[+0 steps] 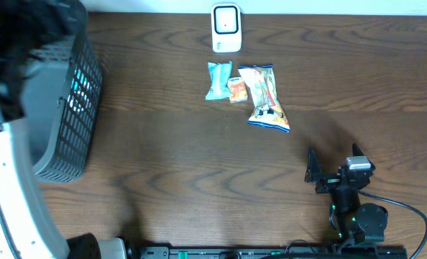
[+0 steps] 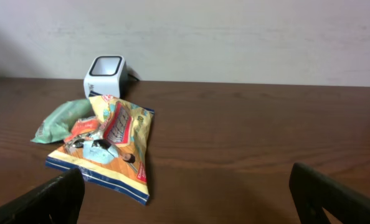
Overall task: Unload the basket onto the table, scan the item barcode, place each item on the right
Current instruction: 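Reach the left gripper into the basket and grasp the tissue pack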
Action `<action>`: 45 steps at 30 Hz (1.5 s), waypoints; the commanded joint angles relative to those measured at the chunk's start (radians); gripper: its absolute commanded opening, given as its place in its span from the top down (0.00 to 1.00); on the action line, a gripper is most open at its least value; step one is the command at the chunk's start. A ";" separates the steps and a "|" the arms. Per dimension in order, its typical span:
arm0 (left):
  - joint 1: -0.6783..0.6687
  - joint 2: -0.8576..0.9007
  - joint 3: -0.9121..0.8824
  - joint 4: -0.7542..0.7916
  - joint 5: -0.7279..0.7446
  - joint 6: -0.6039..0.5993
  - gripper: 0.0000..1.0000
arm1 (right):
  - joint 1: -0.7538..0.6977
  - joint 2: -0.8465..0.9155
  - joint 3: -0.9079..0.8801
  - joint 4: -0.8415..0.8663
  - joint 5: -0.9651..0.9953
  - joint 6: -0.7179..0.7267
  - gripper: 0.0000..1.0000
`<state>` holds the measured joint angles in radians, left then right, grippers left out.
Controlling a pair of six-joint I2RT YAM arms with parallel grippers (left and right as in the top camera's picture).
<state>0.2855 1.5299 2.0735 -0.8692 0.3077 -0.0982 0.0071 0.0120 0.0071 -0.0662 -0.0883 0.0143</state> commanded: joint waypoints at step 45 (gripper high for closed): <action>0.180 0.726 -0.005 -0.099 -0.043 0.031 0.31 | 0.008 -0.005 -0.001 -0.005 0.008 0.004 0.01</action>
<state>0.4629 2.2391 2.0724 -0.9600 0.2874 -0.0677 0.0071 0.0120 0.0071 -0.0662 -0.0883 0.0143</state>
